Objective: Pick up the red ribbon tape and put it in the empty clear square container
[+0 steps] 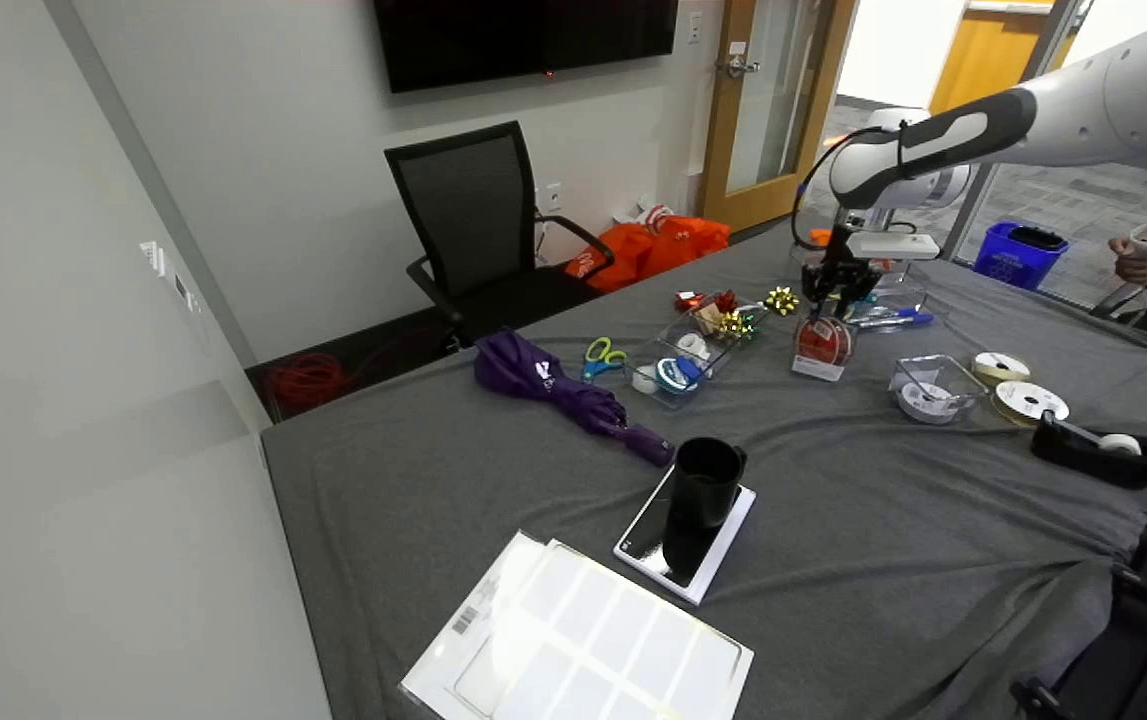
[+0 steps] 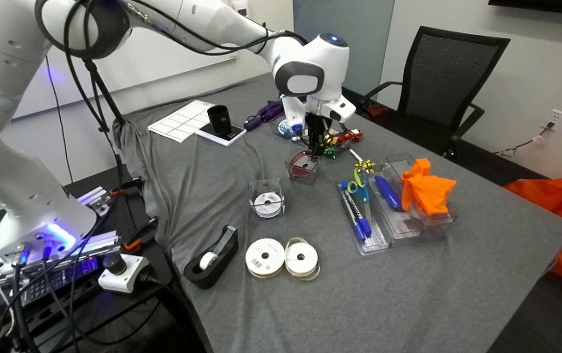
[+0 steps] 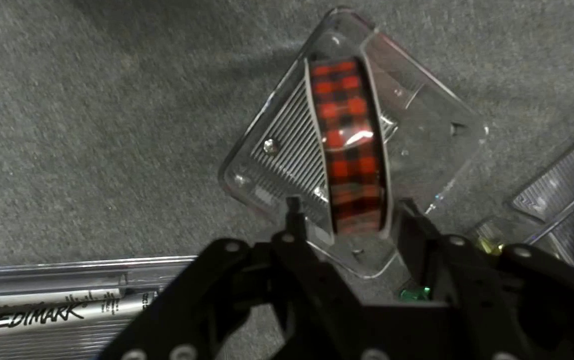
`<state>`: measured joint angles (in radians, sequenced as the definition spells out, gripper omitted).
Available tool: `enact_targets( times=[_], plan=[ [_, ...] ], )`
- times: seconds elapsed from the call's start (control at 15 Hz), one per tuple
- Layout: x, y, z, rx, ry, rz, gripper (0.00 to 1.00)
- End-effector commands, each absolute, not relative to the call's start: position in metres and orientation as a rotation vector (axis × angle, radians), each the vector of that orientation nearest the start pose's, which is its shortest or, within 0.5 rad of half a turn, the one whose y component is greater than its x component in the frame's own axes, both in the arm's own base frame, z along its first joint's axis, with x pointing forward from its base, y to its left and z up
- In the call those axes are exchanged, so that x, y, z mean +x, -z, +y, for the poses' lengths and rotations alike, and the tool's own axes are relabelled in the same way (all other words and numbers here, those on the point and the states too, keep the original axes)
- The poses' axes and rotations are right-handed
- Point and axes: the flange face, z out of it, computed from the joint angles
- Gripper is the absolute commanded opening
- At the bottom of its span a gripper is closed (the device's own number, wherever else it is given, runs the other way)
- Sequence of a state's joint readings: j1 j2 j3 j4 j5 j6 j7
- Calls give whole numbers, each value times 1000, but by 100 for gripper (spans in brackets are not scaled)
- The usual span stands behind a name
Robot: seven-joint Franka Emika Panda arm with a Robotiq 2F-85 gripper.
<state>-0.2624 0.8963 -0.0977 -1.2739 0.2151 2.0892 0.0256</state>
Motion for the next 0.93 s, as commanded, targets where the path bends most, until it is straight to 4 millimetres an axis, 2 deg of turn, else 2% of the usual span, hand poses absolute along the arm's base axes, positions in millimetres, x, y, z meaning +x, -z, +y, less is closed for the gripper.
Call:
enact_targets(
  times=[0.0,0.13,0.2,0.53,0.67,0.87],
  plan=[
    [705,-210,-242,-2977,-104,661,82],
    [700,-214,-243,-2999,-112,617,96],
    [697,-216,-244,-3014,-121,588,99],
    [677,-228,-248,-3105,-143,363,100],
    [661,-236,-251,-3136,-166,261,100],
    [628,-251,-264,-3167,-231,76,100]
  ],
)
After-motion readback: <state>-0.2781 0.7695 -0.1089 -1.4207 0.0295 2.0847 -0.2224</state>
